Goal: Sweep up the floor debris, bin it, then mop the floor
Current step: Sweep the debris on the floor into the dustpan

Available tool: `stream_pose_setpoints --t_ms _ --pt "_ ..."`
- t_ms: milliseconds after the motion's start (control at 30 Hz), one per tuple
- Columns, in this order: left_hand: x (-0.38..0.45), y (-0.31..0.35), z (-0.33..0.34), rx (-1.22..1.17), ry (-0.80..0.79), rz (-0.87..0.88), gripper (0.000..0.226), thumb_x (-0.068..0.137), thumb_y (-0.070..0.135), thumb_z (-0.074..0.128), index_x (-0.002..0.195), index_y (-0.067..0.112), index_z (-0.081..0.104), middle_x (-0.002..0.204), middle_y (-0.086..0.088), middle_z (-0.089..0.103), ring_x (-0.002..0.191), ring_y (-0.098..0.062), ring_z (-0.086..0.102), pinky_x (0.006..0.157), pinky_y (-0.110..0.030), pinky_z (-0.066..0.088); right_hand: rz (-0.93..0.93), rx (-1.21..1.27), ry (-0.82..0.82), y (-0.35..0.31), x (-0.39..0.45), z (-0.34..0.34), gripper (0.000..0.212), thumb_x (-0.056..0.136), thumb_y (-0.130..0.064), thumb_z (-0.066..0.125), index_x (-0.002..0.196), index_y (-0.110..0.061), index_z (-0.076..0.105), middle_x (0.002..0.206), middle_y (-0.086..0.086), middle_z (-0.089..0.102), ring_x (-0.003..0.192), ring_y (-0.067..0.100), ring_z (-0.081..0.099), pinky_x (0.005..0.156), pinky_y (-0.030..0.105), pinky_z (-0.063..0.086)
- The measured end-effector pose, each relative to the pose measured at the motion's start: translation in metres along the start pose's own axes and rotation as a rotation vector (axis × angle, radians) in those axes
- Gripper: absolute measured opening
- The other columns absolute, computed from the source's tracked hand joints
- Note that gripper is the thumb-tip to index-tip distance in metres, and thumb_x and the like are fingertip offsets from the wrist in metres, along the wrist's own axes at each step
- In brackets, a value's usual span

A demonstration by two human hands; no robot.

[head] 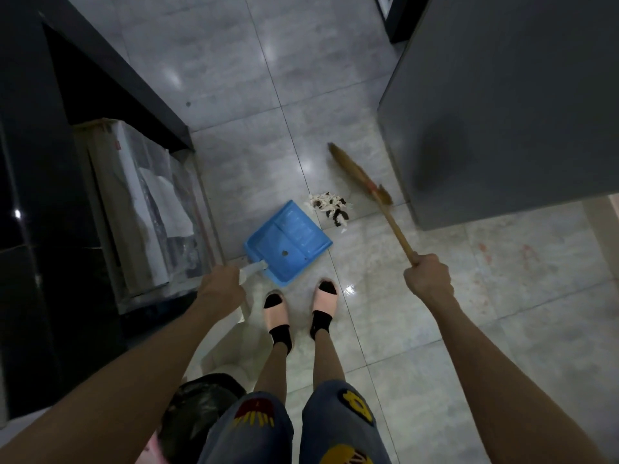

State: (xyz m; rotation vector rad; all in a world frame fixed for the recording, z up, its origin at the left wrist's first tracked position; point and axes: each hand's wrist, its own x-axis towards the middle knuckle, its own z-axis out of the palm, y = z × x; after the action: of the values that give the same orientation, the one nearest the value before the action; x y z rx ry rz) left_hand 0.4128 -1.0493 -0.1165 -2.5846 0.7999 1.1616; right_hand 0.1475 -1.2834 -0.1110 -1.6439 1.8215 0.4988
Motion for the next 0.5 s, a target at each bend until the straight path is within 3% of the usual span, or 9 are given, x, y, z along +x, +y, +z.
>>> stream_pose_setpoints --t_ms 133,333,400,500 --pt "0.002 -0.002 0.001 0.010 0.009 -0.011 0.029 0.087 0.023 0.062 0.110 0.005 0.060 0.106 -0.012 0.064 0.096 -0.025 0.064 0.070 -0.027 0.044 0.002 -0.007 -0.071 -0.004 -0.005 0.014 0.043 0.088 -0.013 0.054 0.130 -0.010 0.057 0.114 0.015 0.064 0.090 0.030 0.061 0.070 0.031 0.047" --pt "0.002 0.001 -0.003 0.044 0.016 -0.027 0.028 0.086 0.022 0.062 0.108 0.005 0.060 0.108 -0.014 0.065 0.101 -0.027 0.064 0.072 -0.029 0.045 -0.072 -0.074 -0.203 0.008 -0.039 0.027 0.048 0.086 -0.014 0.051 0.133 -0.022 0.057 0.111 0.010 0.066 0.083 0.025 0.060 0.067 0.030 0.046" --pt "0.001 0.002 -0.003 0.047 0.022 -0.033 0.028 0.086 0.021 0.061 0.109 0.005 0.060 0.109 -0.013 0.066 0.102 -0.027 0.064 0.071 -0.028 0.042 -0.087 -0.013 -0.230 0.014 -0.044 0.018 0.048 0.086 -0.011 0.049 0.131 -0.025 0.060 0.102 0.009 0.068 0.069 0.022 0.059 0.056 0.028 0.046" --pt "0.000 0.002 -0.003 0.033 0.014 -0.031 0.027 0.087 0.020 0.061 0.109 0.005 0.060 0.109 -0.013 0.066 0.103 -0.026 0.063 0.075 -0.030 0.045 -0.066 0.080 -0.209 0.025 -0.042 -0.003 0.047 0.087 -0.009 0.051 0.130 -0.027 0.061 0.094 0.008 0.070 0.052 0.015 0.052 0.036 0.019 0.036"
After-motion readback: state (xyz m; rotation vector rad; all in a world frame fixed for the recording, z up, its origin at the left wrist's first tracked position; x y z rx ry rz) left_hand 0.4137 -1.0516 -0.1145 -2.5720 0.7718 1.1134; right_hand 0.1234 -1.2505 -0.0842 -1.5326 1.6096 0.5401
